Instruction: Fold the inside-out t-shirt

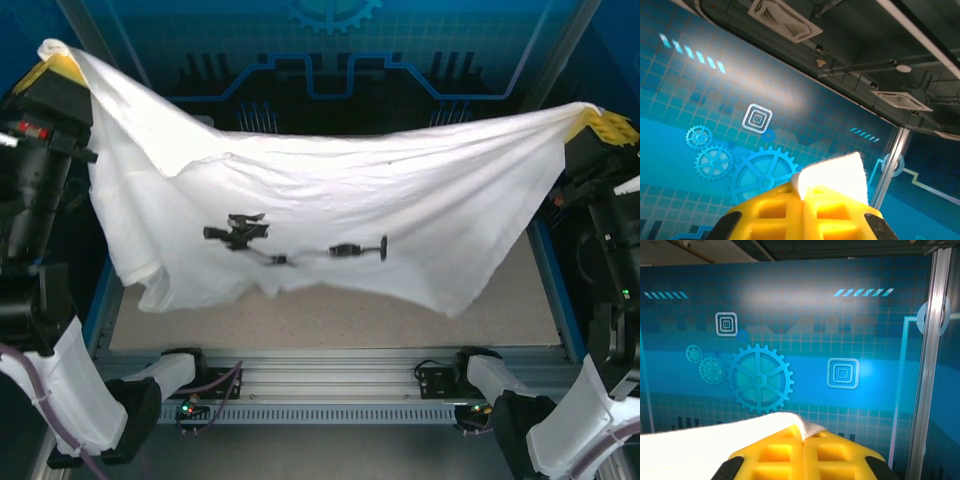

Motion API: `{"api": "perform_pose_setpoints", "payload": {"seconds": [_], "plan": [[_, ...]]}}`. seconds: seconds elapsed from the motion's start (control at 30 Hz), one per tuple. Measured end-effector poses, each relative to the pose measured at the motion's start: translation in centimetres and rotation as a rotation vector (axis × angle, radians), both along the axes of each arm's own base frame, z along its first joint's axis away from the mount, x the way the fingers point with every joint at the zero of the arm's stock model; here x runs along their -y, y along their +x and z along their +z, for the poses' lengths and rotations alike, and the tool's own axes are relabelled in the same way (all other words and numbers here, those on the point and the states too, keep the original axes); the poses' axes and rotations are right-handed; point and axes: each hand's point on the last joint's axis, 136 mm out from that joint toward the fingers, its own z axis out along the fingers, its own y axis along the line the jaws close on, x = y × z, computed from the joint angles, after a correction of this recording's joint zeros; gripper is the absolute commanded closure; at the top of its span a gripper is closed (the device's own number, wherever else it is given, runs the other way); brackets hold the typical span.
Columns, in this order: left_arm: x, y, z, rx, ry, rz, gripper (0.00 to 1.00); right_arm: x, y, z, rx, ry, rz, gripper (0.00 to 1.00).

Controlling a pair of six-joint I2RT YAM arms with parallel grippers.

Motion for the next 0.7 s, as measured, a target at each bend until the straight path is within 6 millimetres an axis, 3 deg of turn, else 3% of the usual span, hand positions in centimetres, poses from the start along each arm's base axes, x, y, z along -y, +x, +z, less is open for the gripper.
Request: {"api": "perform_pose_setpoints", "payload": {"seconds": [0.13,0.2,0.3,0.37,0.5,0.63,0.7], "plan": [[-0.8,7.7,-3.0,-0.123,-0.014,-0.013,1.0,1.1,5.2,-2.3,-0.096,0.011,-0.002,1.0],[-1.1,12.5,-6.1,-0.212,-0.025,-0.025,1.0,1.8,8.7,-4.8,-0.171,0.025,-0.002,1.0],[-1.3,19.8,-12.9,-0.376,-0.044,-0.042,1.0,2.8,14.4,-9.6,-0.299,0.05,-0.001,1.0],[-1.5,24.4,-18.8,-0.5,-0.059,-0.047,1.0,3.0,18.7,-13.8,-0.397,0.058,0.002,1.0],[-1.5,31.7,-29.3,-0.699,-0.08,-0.04,1.0,2.4,26.9,-23.0,-0.592,0.063,0.02,1.0],[-0.6,39.4,-39.5,-0.857,-0.058,-0.035,0.87,1.8,35.4,-32.8,-0.772,0.074,0.026,0.95],[0.0,43.4,-43.7,-0.917,-0.039,-0.039,0.72,1.6,40.0,-37.4,-0.847,0.085,0.02,0.87]]}}
